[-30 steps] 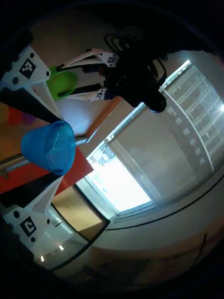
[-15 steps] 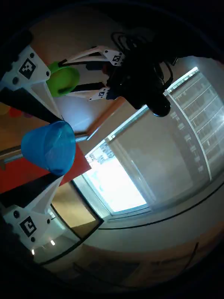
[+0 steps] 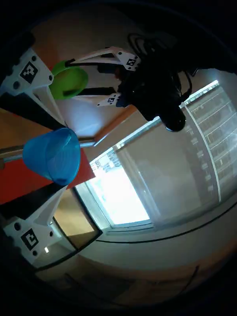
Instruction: Pour water
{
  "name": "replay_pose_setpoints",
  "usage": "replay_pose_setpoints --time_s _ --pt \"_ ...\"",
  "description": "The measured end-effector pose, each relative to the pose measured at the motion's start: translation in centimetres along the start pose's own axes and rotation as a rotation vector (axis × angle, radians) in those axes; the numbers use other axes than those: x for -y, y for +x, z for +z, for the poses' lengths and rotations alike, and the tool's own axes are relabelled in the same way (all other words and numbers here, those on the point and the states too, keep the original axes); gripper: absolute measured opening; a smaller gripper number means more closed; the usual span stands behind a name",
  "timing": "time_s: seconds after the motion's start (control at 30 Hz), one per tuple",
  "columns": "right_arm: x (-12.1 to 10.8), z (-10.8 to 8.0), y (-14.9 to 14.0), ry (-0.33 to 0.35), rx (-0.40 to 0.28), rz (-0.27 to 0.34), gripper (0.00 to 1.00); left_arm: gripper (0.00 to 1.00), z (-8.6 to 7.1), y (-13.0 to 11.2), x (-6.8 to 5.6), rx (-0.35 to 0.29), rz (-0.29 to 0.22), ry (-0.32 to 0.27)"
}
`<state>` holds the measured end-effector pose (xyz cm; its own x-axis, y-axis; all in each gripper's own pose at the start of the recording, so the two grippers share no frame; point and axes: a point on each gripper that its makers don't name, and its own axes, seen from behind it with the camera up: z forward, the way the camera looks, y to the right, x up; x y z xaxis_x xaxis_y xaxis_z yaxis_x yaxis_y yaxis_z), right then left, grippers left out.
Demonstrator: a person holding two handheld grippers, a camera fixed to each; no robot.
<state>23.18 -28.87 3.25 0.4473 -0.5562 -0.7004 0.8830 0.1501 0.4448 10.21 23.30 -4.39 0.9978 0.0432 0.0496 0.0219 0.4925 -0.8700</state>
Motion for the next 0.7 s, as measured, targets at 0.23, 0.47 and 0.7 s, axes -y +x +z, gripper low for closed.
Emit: replay_pose_setpoints --time_s 0.23,0.47,0.7 --pt "-0.25 0.2 -0.02 -0.006 0.011 -0.058 0.92 0.87 0.06 0.06 0.05 -0.003 0.0 -0.001" --pt "-0.46 0.25 0.14 -0.011 0.014 -0.092 0.92 0.87 0.09 0.04 0.04 -0.001 0.003 -0.001" --pt "-0.58 0.29 0.06 -0.016 0.021 -0.122 0.92 0.87 0.15 0.06 0.0 -0.001 0.004 -0.002"
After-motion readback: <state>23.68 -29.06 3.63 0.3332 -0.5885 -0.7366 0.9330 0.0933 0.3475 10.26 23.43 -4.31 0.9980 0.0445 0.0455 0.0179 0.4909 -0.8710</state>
